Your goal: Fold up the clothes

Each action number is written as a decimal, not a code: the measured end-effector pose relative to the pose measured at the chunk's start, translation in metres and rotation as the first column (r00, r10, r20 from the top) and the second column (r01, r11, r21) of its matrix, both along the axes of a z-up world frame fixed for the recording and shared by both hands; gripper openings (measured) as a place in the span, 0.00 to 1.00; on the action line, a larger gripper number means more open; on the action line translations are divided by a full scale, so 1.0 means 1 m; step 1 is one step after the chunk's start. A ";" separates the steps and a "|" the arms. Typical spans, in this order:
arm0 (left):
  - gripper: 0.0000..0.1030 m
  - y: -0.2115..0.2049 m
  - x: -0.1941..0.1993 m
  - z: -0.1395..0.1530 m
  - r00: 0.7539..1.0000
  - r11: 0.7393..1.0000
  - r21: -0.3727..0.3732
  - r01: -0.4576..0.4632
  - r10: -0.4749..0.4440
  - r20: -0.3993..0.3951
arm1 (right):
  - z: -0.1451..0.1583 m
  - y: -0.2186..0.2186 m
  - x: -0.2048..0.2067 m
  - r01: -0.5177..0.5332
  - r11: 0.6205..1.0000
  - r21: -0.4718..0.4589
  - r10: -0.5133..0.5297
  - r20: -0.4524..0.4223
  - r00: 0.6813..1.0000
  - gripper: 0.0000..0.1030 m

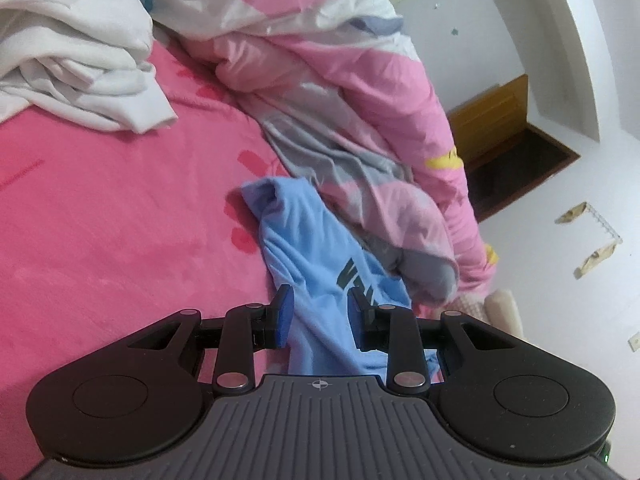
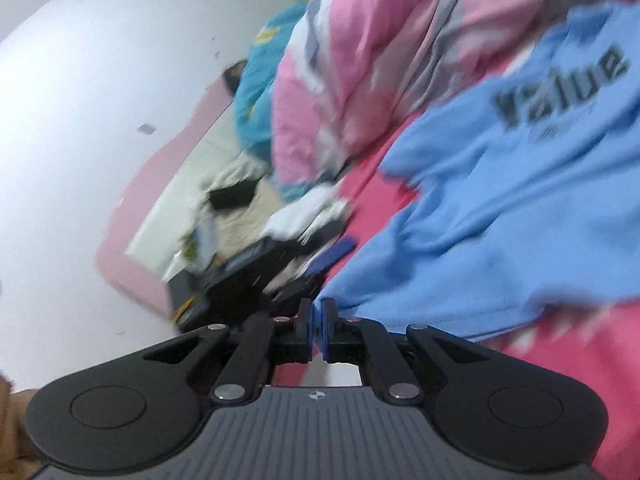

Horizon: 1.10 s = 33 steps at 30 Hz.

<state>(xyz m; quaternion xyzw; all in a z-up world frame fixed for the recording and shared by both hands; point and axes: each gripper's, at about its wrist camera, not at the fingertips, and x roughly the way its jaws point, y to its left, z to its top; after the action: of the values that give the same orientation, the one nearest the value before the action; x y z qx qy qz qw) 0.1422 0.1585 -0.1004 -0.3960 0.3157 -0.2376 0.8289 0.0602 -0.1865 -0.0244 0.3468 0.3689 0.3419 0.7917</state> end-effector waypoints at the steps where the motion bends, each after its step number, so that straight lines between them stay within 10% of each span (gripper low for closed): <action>1: 0.27 0.002 0.000 0.000 1.000 1.000 -0.002 -0.004 0.004 -0.001 | -0.003 0.008 -0.001 -0.027 1.000 -0.006 0.027 -0.008 1.000 0.04; 11: 0.28 0.007 0.004 -0.004 1.000 1.000 0.015 -0.009 0.009 -0.021 | -0.061 0.057 -0.015 -0.146 0.988 -0.051 0.130 -0.239 0.962 0.08; 17: 0.32 0.000 0.006 -0.009 0.999 0.999 0.040 0.029 -0.028 -0.038 | -0.033 0.028 -0.046 -0.108 0.992 -0.060 0.100 -0.123 0.987 0.33; 22: 0.41 -0.012 -0.007 -0.001 0.996 0.993 0.079 0.091 -0.091 -0.009 | -0.014 -0.055 -0.067 0.160 0.982 -0.096 -0.166 -0.054 0.985 0.35; 25: 0.60 -0.018 -0.037 0.009 0.991 0.985 0.132 0.108 -0.118 0.070 | -0.016 -0.117 -0.074 0.387 0.917 -0.099 -0.393 -0.059 0.918 0.39; 30: 0.62 -0.031 -0.075 -0.002 0.985 0.960 0.227 0.164 -0.173 0.018 | -0.035 -0.203 -0.073 0.661 0.748 -0.067 -0.663 -0.130 0.737 0.40; 33: 0.60 -0.036 -0.092 -0.010 0.986 0.938 0.305 0.164 -0.166 -0.021 | -0.048 -0.226 -0.069 0.693 0.721 -0.016 -0.685 -0.169 0.709 0.40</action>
<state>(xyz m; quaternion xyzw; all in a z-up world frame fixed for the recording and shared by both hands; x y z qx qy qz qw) 0.0499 0.1228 -0.1102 -0.2344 0.3789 -0.2553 0.8581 -0.0091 -0.4120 -0.0721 0.5051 0.2679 0.0014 0.8204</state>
